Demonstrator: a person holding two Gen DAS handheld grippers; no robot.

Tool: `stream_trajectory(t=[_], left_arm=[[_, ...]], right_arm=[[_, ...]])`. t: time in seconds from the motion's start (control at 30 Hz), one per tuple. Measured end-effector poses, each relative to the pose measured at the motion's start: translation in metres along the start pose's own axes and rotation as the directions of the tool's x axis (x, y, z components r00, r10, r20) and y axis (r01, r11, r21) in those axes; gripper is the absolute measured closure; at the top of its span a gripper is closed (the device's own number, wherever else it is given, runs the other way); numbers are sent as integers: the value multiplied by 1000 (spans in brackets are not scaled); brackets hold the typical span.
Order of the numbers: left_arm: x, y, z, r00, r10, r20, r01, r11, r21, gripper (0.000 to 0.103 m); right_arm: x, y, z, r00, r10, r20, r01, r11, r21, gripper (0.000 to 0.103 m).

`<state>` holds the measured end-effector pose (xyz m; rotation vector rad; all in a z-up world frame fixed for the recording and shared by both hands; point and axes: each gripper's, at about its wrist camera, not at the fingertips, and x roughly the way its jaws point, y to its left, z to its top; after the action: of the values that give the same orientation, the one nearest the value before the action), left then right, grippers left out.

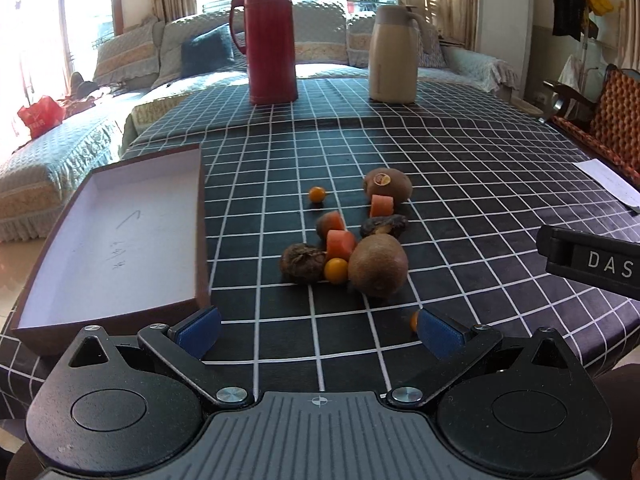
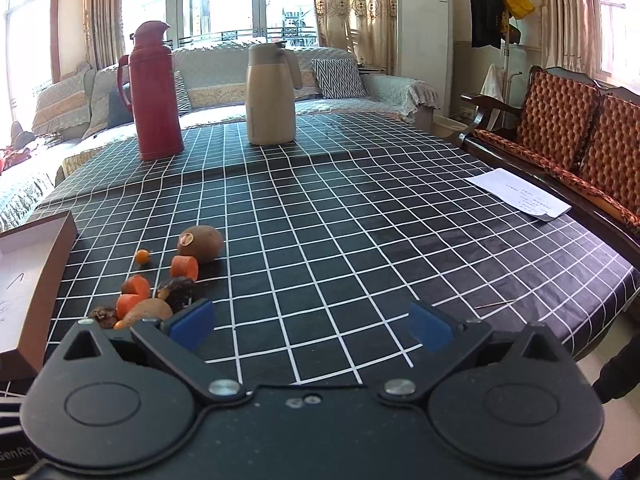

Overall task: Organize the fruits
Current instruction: 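Move the left gripper to the small orange kumquat and close on it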

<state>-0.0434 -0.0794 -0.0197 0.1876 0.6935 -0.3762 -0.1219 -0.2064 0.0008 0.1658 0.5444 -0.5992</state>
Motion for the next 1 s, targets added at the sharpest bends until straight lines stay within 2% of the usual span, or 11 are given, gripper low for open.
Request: stream_trajectory(t=[0.23, 0.73, 0.77, 0.8, 0.87, 1.0], left_arm=[[14, -34, -8, 998, -62, 8, 62, 995, 73, 0], [48, -59, -15, 995, -100, 28, 98, 994, 51, 0], [49, -60, -17, 994, -103, 34, 102, 994, 48, 6], [51, -61, -18, 994, -105, 29, 104, 993, 50, 24], [57, -61, -19, 993, -120, -1, 120, 992, 44, 37], [59, -63, -23, 995, -100, 14, 99, 993, 60, 37]], right_arm=[[7, -19, -6, 1000, -27, 6, 27, 999, 21, 0], [13, -45, -9, 1000, 1, -21, 1, 993, 121, 0], [14, -47, -10, 1000, 1, -22, 2, 992, 129, 0], [14, -49, -10, 1000, 2, -22, 1, 991, 136, 0], [13, -52, -10, 1000, 6, -24, -3, 989, 151, 0], [14, -54, -12, 1000, 18, -25, -13, 986, 164, 0]])
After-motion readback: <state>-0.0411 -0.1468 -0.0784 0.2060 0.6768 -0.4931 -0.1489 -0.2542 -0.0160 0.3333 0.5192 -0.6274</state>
